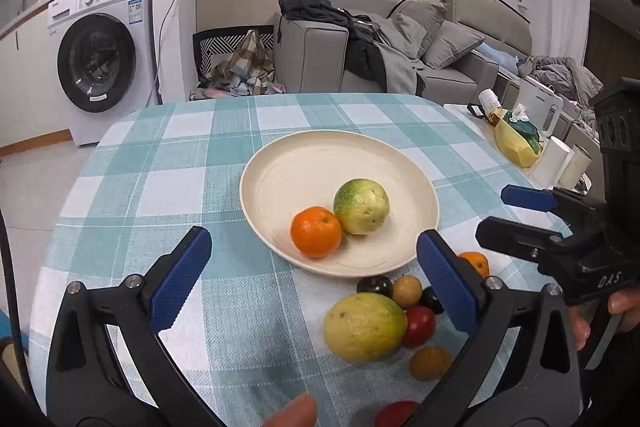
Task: Organize fruits
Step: 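Move both tools back toward the remaining fruits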
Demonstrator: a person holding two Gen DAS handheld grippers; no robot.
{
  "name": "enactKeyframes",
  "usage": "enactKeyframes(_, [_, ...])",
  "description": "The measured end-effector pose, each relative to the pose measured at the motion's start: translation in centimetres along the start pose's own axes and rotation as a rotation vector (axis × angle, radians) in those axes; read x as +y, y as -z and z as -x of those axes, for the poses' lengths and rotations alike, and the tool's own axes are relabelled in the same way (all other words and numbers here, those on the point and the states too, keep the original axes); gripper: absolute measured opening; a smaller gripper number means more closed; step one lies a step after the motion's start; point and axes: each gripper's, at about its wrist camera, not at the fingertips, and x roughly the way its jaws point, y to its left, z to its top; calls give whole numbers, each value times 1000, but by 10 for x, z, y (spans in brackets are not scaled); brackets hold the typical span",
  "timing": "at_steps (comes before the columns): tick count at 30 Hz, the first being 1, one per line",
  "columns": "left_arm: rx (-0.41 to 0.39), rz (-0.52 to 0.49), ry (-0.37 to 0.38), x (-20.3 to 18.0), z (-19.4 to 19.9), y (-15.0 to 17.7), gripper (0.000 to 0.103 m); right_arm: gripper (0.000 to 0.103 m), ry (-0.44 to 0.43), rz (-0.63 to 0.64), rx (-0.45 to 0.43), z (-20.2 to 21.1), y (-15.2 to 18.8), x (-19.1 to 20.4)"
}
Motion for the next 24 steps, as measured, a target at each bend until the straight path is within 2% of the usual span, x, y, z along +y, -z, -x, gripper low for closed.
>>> enactKeyframes(12, [36, -12, -22, -8, 27, 28, 102, 103, 27, 16, 19, 12, 23, -5])
enactKeyframes(17, [61, -17, -14, -9, 23, 34, 102, 103, 61, 39, 58, 10, 30, -8])
enactKeyframes(24, [103, -19, 4, -12, 11, 39, 102, 103, 53, 20, 99, 6, 37, -15])
